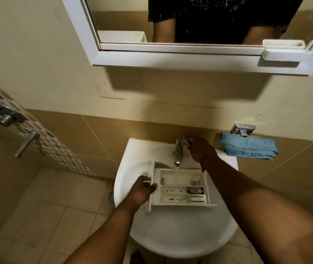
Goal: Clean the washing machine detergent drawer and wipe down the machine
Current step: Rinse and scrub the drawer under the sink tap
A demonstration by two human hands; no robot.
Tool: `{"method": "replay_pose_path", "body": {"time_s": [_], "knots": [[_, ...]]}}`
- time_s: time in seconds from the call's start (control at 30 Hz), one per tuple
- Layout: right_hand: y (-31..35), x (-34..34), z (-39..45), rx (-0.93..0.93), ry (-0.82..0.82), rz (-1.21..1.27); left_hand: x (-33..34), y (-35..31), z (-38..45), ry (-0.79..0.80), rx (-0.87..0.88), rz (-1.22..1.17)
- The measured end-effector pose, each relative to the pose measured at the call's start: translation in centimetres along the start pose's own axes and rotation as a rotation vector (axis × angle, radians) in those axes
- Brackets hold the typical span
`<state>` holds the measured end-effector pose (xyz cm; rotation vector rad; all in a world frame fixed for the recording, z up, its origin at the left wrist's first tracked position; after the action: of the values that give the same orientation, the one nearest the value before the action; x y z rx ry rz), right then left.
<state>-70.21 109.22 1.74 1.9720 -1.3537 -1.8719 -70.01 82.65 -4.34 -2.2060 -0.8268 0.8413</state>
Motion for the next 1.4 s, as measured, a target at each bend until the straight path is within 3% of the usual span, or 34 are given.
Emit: {"method": "replay_pose_path", "body": {"time_s": [0.1,0.17,0.33,0.47,0.57,0.67,0.77,0.8,0.93,1.0,1.1,1.3,1.4], "knots": [[-1.0,1.2,-1.7,0.081,-0.106,0.246,0.1,0.1,0.0,-0.001,0.004,0.0],[-2.1,3.2,-3.3,0.234,-0.123,0.548,0.1,0.1,0.0,-0.005,0.006,-0.001],[-2.2,8.9,-6.8,0.699,0.116,1.448,0.2,0.1,-0.1,-0.003,0.017,-0.001],[-2.1,10.5,-6.4,0.722,0.069,1.574,0.1,0.0,0.0,-0.011,0.026,0.015],[-0.7,11.5,-6.8,0.634,0.126,1.534,-0.1,0.1,0.1,0.0,0.034,0.023],[0.7,11.1,-6.6,0.521,0.025,1.591,0.0,0.1,0.2,0.02,0.046,0.044],[-0.1,10.4,-6.1,0.433,-0.166,1.396,-0.1,0.2,0.1,0.023,0.051,0.067],[-0.3,10.6,-5.8,0.409,-0.148,1.286,-0.2,0.2,0.1,0.022,0.059,0.067],[0.5,12.0,-6.7,0.202,0.064,0.808,-0.3,0.1,0.2,0.036,0.089,0.045],[-0.3,12.0,-7.5,0.002,0.087,0.6,-0.1,0.1,0.2,0.051,0.115,0.062],[-2.4,11.8,-9.4,-0.344,0.31,0.094,0.2,0.1,0.4,0.051,0.129,0.085],[-8.5,11.0,-10.9,0.03,0.336,-0.541,0.2,0.0,0.9,0.081,0.097,0.091],[-4.2,12.6,-10.2,-0.042,0.358,-0.398,0.3,-0.1,0.8,0.059,0.099,0.114]]}}
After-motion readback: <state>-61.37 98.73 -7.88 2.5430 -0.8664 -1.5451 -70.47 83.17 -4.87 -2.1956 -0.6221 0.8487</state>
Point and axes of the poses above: each hand's wrist, its own z-axis towards the middle knuckle, its own x-axis out of the palm, y = z × x, the point moved 3 cm from there along z, towards the middle knuckle, and after that the axes turned 7 degrees about z, right-handed, at the moved point
